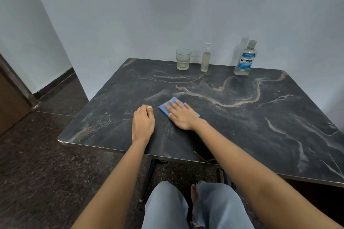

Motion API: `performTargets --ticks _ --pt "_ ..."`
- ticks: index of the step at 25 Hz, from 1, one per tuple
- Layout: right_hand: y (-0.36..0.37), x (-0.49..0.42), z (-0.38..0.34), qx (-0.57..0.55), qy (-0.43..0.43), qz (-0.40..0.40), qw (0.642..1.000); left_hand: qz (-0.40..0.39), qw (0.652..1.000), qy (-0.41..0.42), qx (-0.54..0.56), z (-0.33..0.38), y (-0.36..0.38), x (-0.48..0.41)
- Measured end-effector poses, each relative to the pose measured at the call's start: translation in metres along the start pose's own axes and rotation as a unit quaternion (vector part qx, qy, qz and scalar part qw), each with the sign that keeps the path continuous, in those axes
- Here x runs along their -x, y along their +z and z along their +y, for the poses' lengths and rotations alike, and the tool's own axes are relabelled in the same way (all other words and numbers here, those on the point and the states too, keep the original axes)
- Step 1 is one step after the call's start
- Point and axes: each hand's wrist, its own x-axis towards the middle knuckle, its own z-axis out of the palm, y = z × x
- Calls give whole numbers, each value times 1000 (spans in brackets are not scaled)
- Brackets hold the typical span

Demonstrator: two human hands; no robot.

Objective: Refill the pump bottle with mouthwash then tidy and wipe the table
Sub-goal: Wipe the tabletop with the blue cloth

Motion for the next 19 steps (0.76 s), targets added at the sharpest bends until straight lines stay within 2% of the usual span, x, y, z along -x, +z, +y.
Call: performTargets --ticks 5,10,15,19 --pt "15 60 -34 26 -132 -12 991 3 1000 -6 21 2 -5 4" --pt "15 108 -7 22 -166 -23 986 -29 999 11 -16 -4 -18 5" --pt "7 135 35 13 -81 13 997 -57 986 72 -136 -30 -58 -13" --pt "8 126 74 2 31 45 999 -65 981 58 -174 -53 -76 -26"
